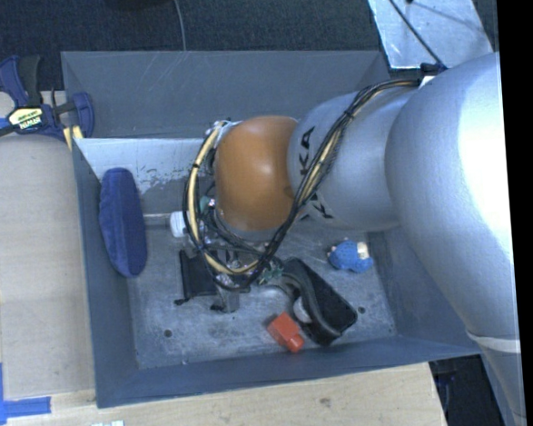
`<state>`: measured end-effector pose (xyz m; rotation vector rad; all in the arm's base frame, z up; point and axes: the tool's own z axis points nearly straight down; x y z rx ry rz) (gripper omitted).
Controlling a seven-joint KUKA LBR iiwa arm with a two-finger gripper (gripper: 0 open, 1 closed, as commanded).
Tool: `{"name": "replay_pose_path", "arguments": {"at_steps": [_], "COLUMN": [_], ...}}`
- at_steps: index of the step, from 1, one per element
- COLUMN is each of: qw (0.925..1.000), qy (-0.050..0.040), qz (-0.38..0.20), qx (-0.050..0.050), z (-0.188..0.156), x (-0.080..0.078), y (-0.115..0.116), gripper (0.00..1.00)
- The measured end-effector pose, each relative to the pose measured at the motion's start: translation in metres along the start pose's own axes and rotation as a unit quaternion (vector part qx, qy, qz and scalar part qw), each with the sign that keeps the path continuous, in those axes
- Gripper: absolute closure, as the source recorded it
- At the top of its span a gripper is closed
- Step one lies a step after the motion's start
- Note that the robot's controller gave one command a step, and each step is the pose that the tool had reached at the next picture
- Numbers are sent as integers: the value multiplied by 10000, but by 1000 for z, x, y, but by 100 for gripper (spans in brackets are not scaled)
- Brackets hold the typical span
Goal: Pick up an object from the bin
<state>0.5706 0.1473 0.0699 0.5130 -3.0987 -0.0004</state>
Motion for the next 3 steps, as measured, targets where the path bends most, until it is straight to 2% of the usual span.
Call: {"name": "replay_pose_path", "arguments": {"at_steps": [1,2,3], "qw": [10000,10000,10000], "qy": [-8,-42,-63], "qz": [-1,10,20], "qx": [-2,4,8], "z": [-1,-35,-108], "x": [-1,-3,-5], "y": [0,0,-1], "gripper": [100,100,100]}}
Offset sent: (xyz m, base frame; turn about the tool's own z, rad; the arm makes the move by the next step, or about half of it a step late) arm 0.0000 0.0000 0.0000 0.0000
